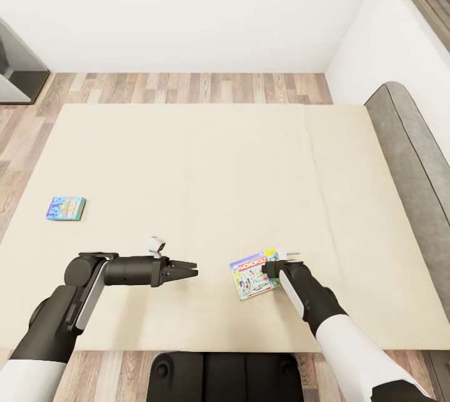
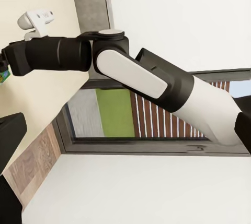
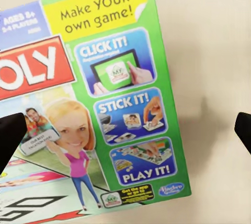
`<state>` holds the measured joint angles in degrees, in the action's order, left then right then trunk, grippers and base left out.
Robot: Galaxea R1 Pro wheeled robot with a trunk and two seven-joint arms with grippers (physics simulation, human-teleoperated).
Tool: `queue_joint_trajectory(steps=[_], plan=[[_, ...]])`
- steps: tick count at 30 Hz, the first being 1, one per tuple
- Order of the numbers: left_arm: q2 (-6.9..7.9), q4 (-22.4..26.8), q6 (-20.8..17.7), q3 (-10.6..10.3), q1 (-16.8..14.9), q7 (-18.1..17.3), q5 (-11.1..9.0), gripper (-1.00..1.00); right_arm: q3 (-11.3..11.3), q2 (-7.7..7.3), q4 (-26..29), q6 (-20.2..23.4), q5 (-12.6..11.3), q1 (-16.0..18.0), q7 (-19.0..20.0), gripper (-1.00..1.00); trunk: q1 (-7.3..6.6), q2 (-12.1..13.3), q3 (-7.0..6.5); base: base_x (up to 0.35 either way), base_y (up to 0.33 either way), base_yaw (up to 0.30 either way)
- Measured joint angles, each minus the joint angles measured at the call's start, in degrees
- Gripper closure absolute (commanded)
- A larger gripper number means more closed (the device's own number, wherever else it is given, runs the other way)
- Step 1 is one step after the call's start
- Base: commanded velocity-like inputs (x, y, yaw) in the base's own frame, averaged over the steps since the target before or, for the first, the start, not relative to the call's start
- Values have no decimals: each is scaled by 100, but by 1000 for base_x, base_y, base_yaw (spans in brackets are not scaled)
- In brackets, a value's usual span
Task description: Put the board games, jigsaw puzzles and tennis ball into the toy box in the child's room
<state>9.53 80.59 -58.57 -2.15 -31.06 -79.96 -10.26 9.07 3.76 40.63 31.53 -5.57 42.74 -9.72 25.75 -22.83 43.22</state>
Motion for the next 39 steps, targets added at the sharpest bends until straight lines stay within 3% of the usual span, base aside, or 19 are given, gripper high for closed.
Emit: queue_joint_trajectory(steps=[25, 39], plan=[[1, 2, -5, -1, 4, -2, -2, -100, 22, 25, 35, -18, -33, 1, -52, -100, -5, -5, 194, 0, 0, 0], [5, 4, -7, -7, 2, -22, -20, -100, -1, 22, 39, 56, -15, 32, -8, -100, -6, -5, 207, 0, 0, 0]])
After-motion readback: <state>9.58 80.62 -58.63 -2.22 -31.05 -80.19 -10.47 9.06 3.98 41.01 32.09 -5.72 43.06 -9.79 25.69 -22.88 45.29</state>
